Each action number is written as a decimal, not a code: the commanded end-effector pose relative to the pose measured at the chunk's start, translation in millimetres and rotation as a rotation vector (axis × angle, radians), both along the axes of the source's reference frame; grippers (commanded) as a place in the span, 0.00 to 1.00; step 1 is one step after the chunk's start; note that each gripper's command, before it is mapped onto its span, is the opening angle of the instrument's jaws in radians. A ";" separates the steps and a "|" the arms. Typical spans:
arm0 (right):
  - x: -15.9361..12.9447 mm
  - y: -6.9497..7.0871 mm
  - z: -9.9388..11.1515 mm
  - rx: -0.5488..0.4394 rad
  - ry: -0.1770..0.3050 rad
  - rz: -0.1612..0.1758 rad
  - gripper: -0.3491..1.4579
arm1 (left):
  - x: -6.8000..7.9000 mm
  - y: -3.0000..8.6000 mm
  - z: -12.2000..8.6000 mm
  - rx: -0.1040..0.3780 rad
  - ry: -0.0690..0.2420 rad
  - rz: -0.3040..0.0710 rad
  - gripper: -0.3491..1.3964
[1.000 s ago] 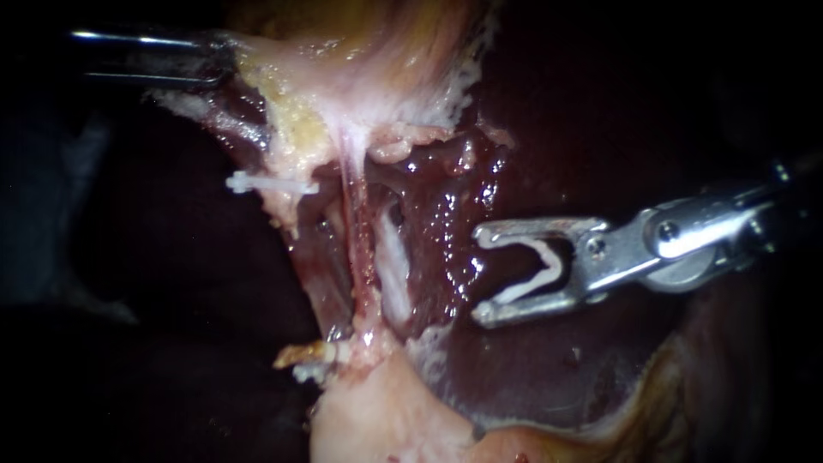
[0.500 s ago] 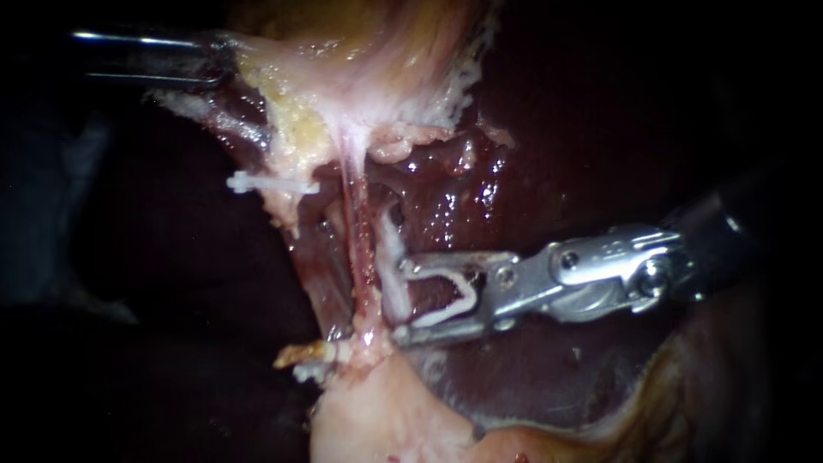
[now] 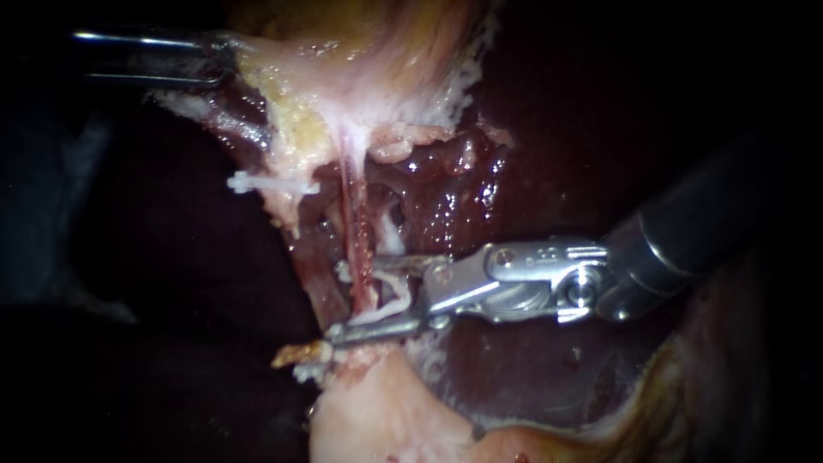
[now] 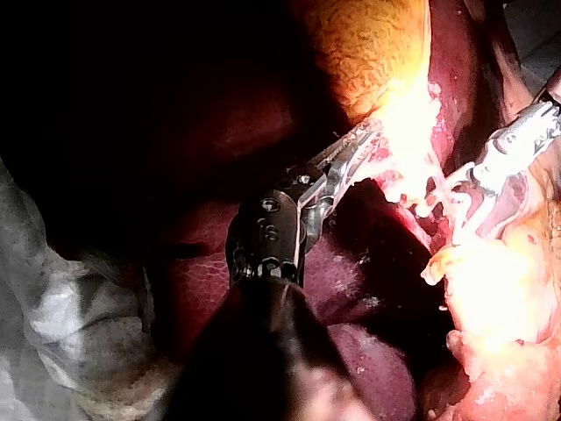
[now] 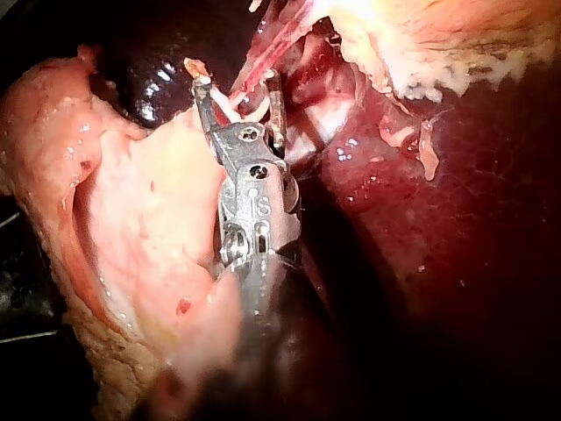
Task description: Clipping first clip right tube
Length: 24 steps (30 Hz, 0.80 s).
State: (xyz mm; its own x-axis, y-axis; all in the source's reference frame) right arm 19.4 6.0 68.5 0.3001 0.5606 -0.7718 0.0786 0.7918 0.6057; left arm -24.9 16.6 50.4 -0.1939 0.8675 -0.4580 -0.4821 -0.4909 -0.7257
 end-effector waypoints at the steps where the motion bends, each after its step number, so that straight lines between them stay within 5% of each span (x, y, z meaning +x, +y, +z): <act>1: 0.0 0.0 0.0 0.009 0.004 0.005 0.47 | 0.0 0.0 0.0 0.000 0.000 0.000 0.00; 10: 0.0 -0.6 -0.6 0.064 0.041 -0.007 0.47 | 0.0 0.0 0.0 0.000 0.000 0.000 0.00; 24: 0.9 -3.7 -4.7 0.121 0.165 -0.141 0.45 | 0.0 0.0 0.1 -0.001 0.000 0.000 0.00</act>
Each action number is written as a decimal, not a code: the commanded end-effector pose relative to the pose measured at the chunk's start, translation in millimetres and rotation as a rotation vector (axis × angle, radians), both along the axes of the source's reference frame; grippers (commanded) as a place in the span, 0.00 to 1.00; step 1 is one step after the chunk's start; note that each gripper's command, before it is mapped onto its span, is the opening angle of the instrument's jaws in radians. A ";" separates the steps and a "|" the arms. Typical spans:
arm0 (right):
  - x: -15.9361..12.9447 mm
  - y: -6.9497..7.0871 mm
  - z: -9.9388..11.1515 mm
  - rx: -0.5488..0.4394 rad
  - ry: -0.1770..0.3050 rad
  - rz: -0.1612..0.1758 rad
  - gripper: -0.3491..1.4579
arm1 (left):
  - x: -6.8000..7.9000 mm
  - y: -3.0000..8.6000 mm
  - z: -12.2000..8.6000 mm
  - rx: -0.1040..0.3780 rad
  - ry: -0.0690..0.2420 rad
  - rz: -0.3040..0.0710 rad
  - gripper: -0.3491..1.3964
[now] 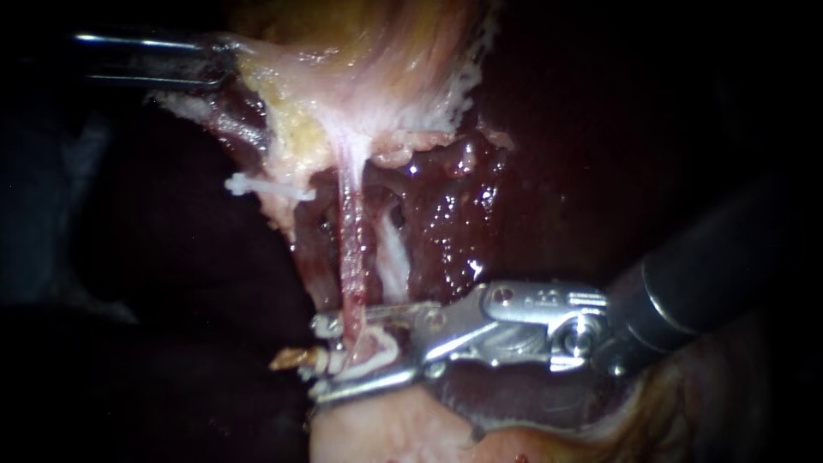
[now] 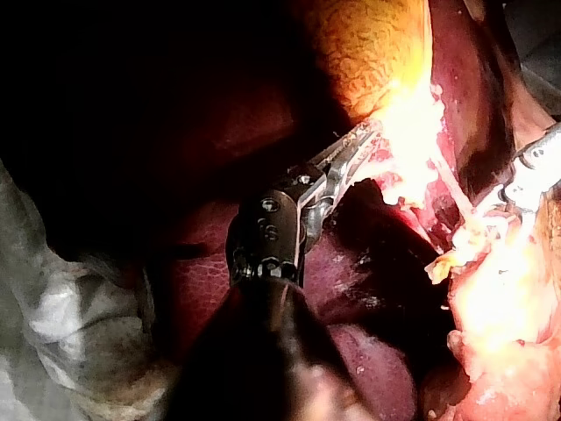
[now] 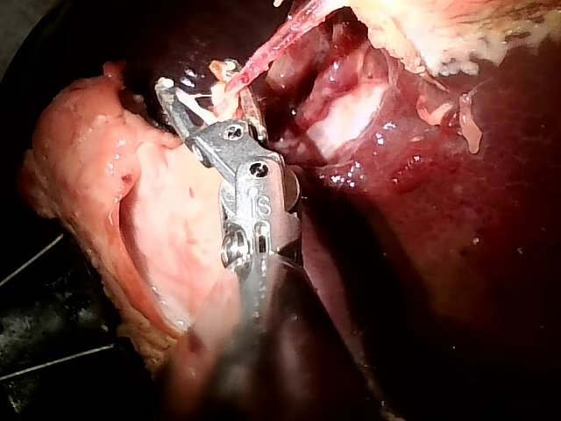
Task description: Clipping first clip right tube
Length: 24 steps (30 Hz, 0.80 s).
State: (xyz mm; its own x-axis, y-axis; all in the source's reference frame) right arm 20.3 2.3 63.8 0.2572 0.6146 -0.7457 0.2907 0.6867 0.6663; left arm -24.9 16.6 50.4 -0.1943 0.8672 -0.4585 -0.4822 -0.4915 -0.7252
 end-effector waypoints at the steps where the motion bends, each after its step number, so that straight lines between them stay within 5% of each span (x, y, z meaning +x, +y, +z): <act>1: 0.0 -0.1 0.0 -0.003 0.001 -0.002 0.44 | 0.0 0.0 0.0 0.000 0.000 0.000 0.00; 14: -0.4 0.6 0.1 0.044 -0.023 0.007 0.31 | 0.0 0.0 0.0 0.000 0.000 0.000 0.00; 22: -1.3 0.8 0.4 0.178 -0.082 0.012 0.00 | 0.0 0.0 0.0 0.000 0.000 0.000 0.00; 24: -1.6 0.9 0.5 0.216 -0.098 0.012 0.00 | 0.0 0.0 0.0 0.000 0.000 0.000 0.00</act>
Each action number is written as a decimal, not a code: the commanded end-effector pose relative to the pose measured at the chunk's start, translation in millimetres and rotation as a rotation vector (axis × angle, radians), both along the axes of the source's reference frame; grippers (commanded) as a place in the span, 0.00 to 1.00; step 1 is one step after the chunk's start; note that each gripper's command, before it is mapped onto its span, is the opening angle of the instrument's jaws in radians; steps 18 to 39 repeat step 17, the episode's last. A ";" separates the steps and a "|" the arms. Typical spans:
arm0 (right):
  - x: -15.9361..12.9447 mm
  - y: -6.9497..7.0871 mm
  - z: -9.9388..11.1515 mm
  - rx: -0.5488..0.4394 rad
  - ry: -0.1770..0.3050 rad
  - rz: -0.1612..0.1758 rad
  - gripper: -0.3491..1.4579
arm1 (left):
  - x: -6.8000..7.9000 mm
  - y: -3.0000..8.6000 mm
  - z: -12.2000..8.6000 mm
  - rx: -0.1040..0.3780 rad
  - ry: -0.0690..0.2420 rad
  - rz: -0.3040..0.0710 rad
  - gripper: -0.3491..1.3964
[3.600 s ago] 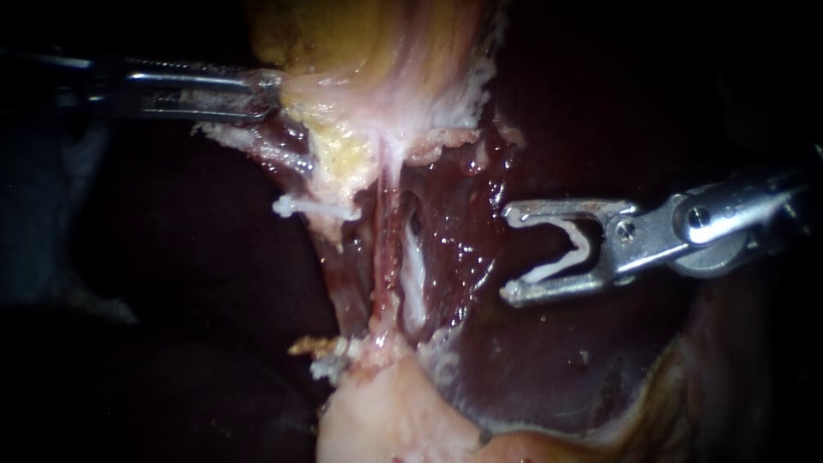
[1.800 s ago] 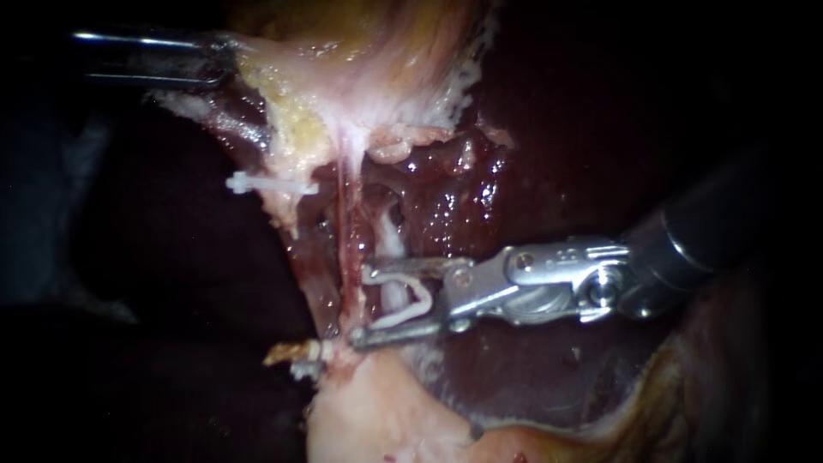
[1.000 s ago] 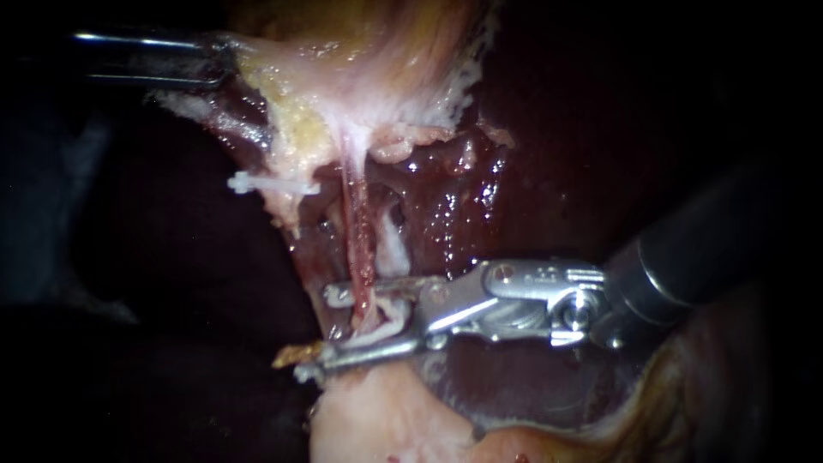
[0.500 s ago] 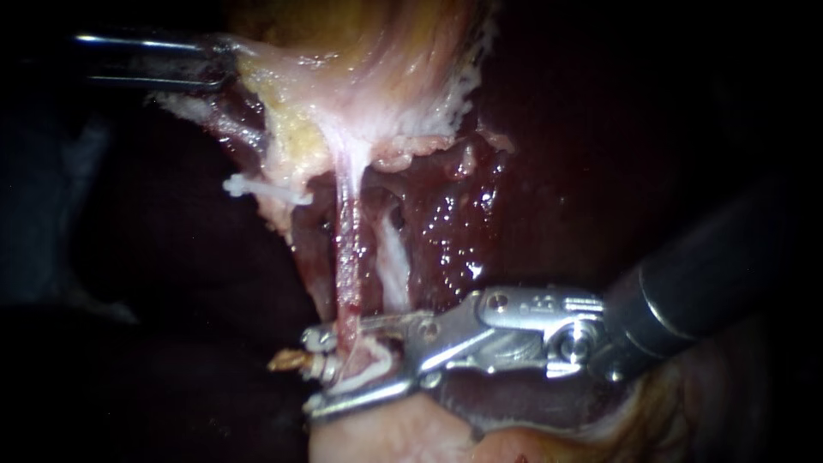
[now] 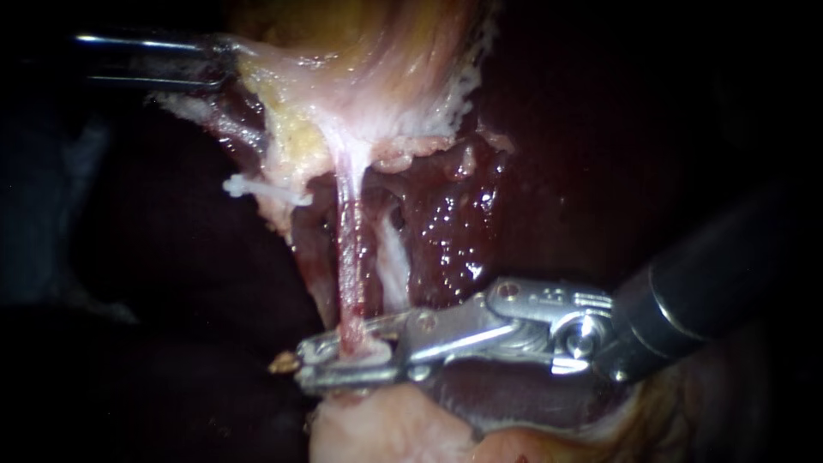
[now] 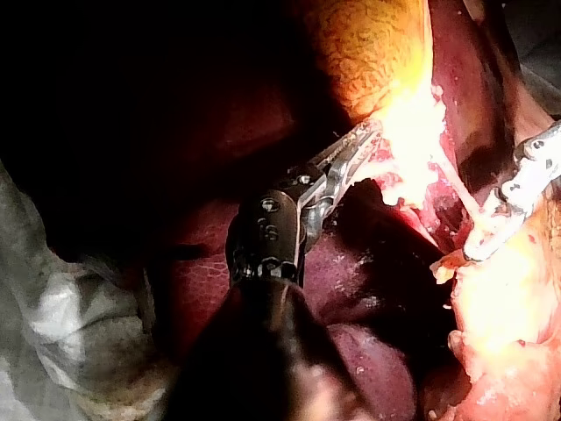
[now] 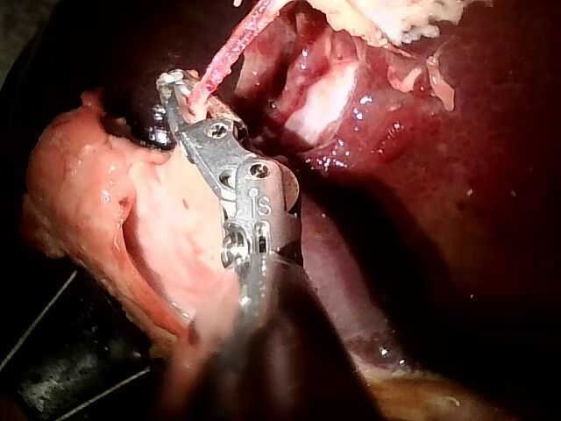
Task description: Clipping first clip right tube
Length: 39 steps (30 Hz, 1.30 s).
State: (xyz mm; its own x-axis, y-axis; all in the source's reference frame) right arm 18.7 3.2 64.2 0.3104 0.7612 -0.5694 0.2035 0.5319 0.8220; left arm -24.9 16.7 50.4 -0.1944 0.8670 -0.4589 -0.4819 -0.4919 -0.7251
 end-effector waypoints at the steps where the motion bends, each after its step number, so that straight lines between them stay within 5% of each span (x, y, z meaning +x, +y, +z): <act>1: -0.1 0.1 0.2 0.002 0.002 -0.004 0.00 | 0.0 0.0 0.0 0.000 0.000 0.000 0.00; 39: -0.4 -0.1 0.6 -0.006 -0.012 -0.015 0.00 | 0.0 0.1 0.1 0.000 0.000 0.000 0.00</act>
